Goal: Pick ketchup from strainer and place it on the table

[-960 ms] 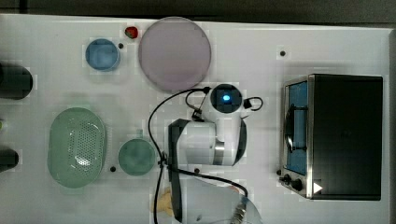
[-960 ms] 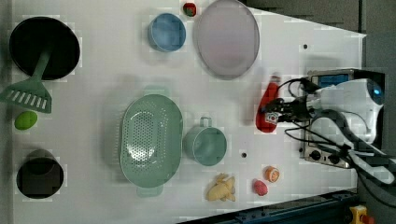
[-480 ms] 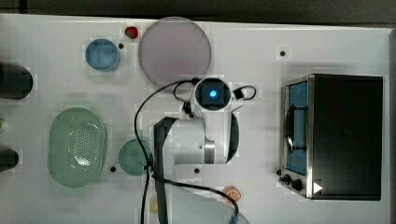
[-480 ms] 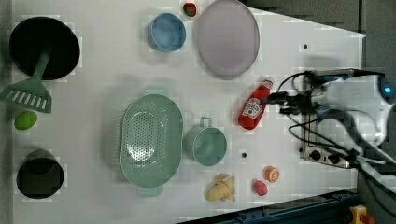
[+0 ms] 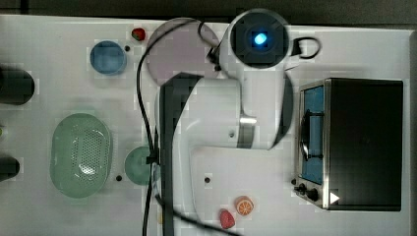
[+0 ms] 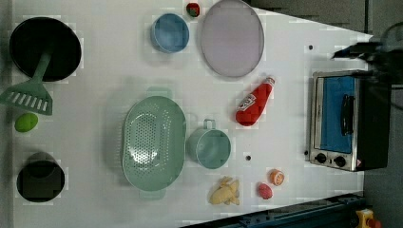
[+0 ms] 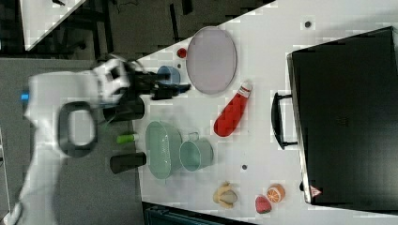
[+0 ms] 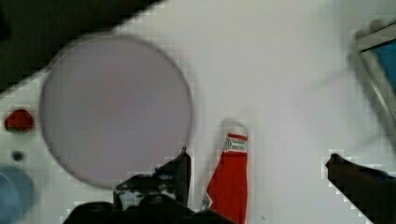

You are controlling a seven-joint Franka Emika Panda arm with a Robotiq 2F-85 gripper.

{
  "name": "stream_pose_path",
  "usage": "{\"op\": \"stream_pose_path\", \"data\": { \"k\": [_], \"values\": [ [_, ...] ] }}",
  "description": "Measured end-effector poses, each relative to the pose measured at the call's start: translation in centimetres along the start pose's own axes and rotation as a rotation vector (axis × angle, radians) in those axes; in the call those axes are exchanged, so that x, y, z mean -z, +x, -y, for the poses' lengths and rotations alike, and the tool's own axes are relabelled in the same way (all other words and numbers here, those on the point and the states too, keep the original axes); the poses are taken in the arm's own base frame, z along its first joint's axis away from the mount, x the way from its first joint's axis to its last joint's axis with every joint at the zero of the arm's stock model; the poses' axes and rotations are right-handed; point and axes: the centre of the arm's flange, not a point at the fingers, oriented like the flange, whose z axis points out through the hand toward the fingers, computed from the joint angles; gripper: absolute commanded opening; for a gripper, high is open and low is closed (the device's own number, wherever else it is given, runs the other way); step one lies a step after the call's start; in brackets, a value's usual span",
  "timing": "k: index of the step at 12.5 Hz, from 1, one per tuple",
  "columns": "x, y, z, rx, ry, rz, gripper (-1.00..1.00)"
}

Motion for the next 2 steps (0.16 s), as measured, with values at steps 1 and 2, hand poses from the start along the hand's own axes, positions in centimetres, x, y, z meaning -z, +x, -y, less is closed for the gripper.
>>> {"op": "stream_pose_path", "data": {
  "k": [1,2],
  "values": [
    [2.7,0.5,-0.2,-0.044,-0.004,0.006,1.0],
    [4.9,0.6,-0.5,-0.075,-0.018,0.031,1.0]
  ]
}}
